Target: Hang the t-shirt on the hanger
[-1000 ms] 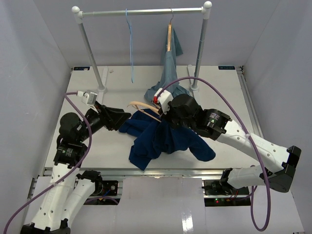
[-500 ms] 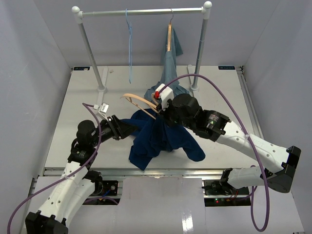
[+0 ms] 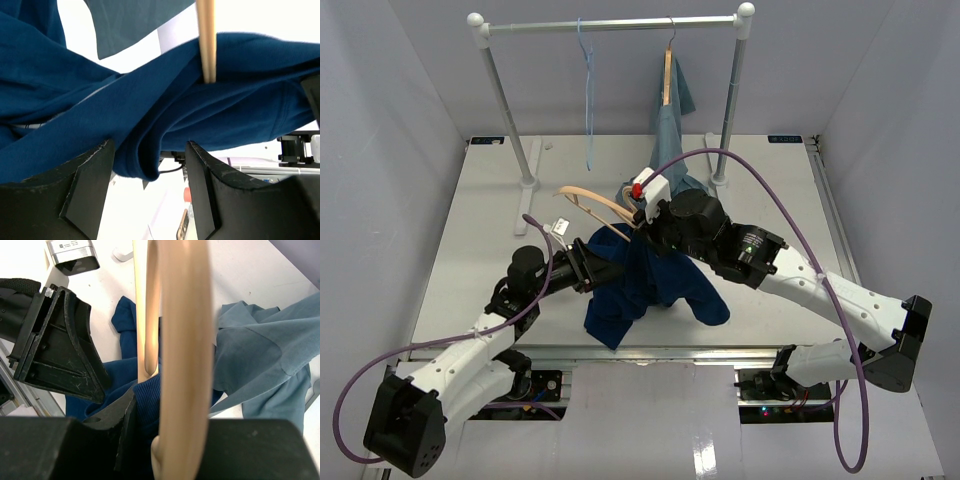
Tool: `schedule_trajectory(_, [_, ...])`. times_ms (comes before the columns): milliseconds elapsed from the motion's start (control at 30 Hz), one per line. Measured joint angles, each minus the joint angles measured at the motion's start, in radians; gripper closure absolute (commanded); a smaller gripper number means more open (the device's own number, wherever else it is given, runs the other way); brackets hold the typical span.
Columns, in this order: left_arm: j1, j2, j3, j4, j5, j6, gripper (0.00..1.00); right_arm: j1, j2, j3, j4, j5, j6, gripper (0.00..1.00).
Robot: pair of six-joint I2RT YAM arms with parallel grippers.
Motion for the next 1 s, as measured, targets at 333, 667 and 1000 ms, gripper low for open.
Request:
schedule_trajectory(333, [-0.016,-0.029,-0.033,0.013,-0.059,-0.023,0.41,0.004,0.001,0.000,0.001,0.007,-0.001,0.92])
schedule_trajectory(667, [-0.037,-0.062,-0.054,0.000,-0.085,-0.029,0.45,0.004,0.001,0.000,0.023,0.013,-0.001,0.92])
schedule_trajectory(1000, [-0.065,-0.066,-0.079,-0.007,-0.117,-0.038,0.48,0.004,0.001,0.000,0.030,0.012,0.001,0.92])
